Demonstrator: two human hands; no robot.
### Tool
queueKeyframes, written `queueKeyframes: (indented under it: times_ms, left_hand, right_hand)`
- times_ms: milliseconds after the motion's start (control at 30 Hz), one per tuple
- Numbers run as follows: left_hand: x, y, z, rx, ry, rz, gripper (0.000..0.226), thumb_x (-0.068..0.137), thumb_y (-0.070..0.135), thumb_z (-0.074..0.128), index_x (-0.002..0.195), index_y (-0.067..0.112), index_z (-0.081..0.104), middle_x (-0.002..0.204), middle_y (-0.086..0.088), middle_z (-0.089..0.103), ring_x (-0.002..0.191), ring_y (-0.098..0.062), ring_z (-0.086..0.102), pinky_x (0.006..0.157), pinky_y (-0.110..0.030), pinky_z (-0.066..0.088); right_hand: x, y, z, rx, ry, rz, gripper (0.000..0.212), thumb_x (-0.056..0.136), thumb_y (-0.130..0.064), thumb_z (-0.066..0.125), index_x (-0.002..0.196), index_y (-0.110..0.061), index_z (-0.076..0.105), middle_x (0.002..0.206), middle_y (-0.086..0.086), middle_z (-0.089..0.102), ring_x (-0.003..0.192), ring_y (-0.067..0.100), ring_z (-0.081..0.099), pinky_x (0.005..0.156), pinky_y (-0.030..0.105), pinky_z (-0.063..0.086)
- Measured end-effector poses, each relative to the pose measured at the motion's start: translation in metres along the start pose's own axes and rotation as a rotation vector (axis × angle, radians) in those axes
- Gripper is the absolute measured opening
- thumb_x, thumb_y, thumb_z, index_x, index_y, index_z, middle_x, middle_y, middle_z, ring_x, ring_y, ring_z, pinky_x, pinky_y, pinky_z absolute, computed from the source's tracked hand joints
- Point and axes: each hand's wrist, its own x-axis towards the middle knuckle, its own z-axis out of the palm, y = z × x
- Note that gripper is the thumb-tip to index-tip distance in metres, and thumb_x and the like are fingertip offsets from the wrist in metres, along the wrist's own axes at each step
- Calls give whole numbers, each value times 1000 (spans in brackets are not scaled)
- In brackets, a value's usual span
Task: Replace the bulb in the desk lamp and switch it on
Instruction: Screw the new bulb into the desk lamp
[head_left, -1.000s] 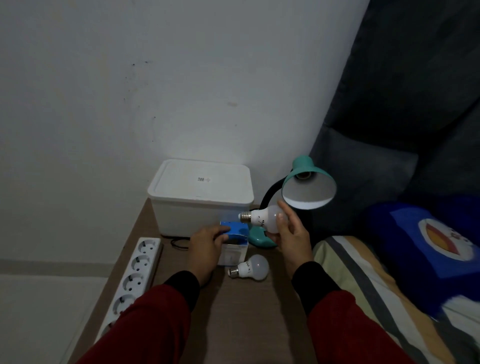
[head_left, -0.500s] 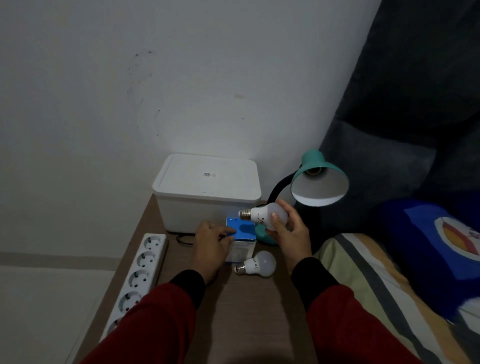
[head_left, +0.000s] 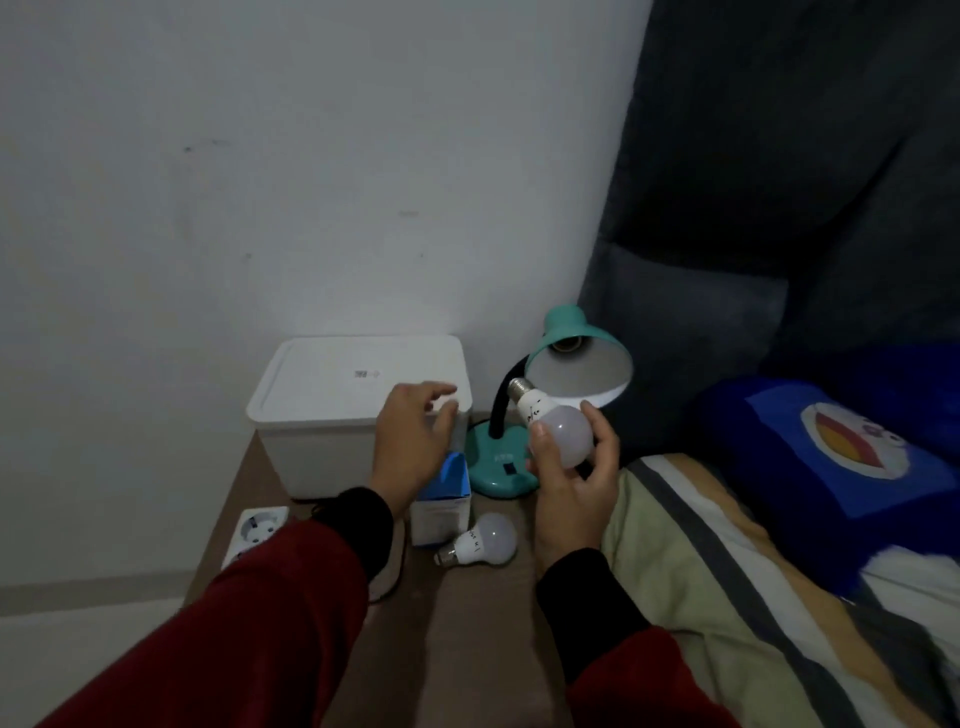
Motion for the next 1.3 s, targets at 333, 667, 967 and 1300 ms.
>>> queueKeyframes:
  times_ms: [333,667,967,1300]
  left_hand:
    - [44,82,24,-115,-150,254,35,89,24,61,124,28,60,126,2,64,107,-11,62,88,-10,35]
    - [54,79,31,-142,-147,237,26,89,13,61,114,16,69,113,-2,72,90,1,58,67,15,32]
    - [55,80,32,-169,-157,218,26,89,9,61,113,15,70,112,-3,72,86,0,58,65,14,33]
    - [54,81,33,-174,-162,203,26,90,8,59,113,14,69,112,-2,71,86,-1,58,66,15,33]
  right_hand:
    - [49,-7,17,-102,247,19,52,76,-25,75,121,-22,48,125,9,53,105,23,58,79,29,53]
    - [74,0,32,-224,154,55,67,79,-12,68,138,-21,37,139,10,47,122,28,53,102,42,47]
    - [75,-2,27,-295,187,93,80,71,-25,79,140,-19,38,139,13,40,119,28,53,94,32,49]
    - [72,0,27,-237,150,128,55,70,-23,78,119,-20,52,126,6,57,99,21,62,91,40,54]
